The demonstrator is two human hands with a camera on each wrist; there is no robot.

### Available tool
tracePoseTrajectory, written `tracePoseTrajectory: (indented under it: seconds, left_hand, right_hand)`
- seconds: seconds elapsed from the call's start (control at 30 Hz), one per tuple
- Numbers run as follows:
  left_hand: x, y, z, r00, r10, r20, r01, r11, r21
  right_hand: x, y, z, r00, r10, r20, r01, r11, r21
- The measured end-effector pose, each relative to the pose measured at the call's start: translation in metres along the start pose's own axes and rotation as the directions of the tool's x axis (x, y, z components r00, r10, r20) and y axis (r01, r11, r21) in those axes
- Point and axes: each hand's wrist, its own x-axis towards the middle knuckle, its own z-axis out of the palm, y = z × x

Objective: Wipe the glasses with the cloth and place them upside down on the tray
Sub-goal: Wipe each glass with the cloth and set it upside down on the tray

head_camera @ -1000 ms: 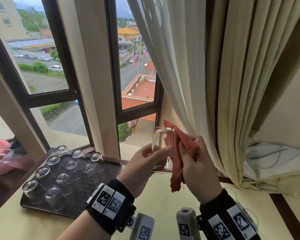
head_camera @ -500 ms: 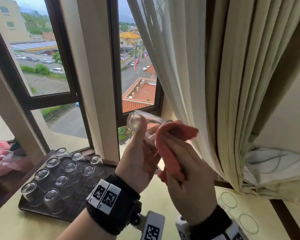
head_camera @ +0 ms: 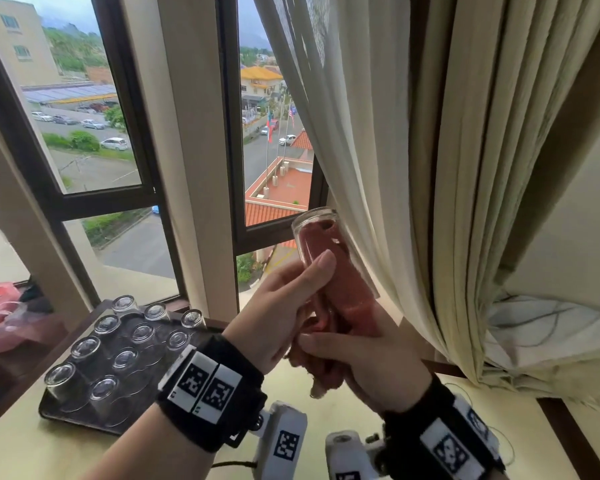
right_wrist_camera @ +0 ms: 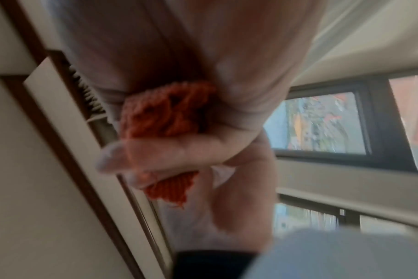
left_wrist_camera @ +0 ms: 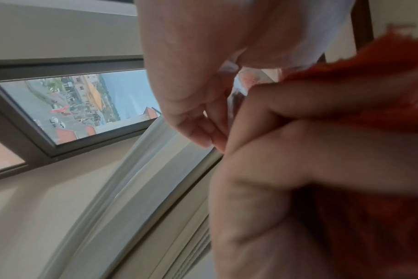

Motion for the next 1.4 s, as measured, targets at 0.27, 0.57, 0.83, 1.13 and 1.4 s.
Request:
tracePoseTrajectory:
  seconds: [0.27,0.57,0.83,1.13,1.4]
  left_hand:
    - [0.002,0.015,-0.008,0.987,0.145,-0.072,-0.137,0.985,0.104]
    - [-0.004,-0.001,-0.002,0.999,0.024,-0.043,-0.019,0.995,0.103]
    - [0.007,0.006,-0.004,0.994,0.089,-0.059,-0.075,0.974,0.214]
    - [0.003,-0.008,-0.005,0.998,-0.008,-0.067,0.009,1.0,0.024]
    - [0.012,-0.024,-0.017,0.999,-0.035,-0.04,0.035,0.999,0.018]
  right_hand:
    - [-0.006,0.003,-0.016,0.945,-0.299,0.133,0.261,0.44,-0.859]
    - [-0.007,0.002,0.004,0.995,0.093,0.022,-0.094,0.993,0.069]
    - [0.004,0.019,-0.026,0.884,-0.431,0.182,0.214,0.028,-0.976]
    - [0.0,0.009,-0.008,1.0,-0.022,0.019,0.017,0.97,0.242]
    - [0.01,0.019,-0.006,0.9,-0.07,-0.43,0.156,0.974,0.168]
